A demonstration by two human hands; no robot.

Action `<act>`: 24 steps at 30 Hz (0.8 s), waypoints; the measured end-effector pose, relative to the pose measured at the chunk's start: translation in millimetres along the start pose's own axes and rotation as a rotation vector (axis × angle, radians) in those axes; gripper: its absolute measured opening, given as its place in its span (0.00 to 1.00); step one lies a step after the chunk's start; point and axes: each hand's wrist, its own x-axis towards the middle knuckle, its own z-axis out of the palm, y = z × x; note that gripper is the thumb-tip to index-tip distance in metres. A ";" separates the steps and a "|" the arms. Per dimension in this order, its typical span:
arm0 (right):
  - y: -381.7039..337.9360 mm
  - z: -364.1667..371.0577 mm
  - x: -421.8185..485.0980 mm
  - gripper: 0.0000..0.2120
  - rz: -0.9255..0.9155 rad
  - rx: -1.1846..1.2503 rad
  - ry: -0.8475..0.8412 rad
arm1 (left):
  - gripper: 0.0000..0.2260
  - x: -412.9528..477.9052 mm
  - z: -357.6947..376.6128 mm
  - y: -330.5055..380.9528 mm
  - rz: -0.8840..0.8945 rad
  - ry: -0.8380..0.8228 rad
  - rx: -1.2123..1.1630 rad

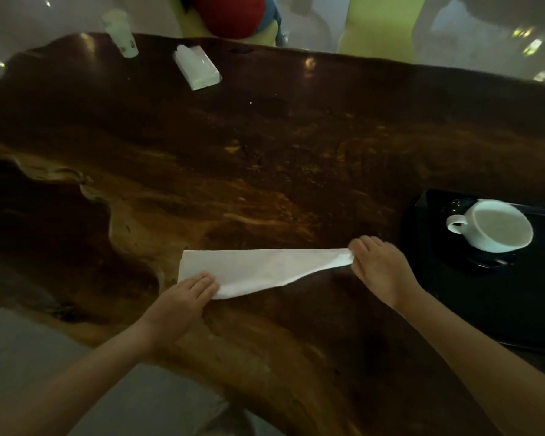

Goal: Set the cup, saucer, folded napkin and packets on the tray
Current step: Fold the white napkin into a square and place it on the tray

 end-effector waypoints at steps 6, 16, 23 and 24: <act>-10.9 -89.7 42.0 0.10 -0.089 0.172 -0.224 | 0.16 9.8 -15.2 5.5 -0.174 0.092 -0.139; -37.7 -233.6 80.2 0.10 -0.153 0.239 -0.349 | 0.08 28.7 -58.0 -8.6 -0.462 0.229 -0.587; -86.7 -261.1 65.5 0.08 -0.281 0.280 -0.242 | 0.05 -10.2 -50.2 26.9 -0.625 0.218 -0.636; -92.8 -264.5 64.3 0.08 -0.296 0.278 -0.232 | 0.05 -16.5 -46.7 30.6 -0.655 0.211 -0.644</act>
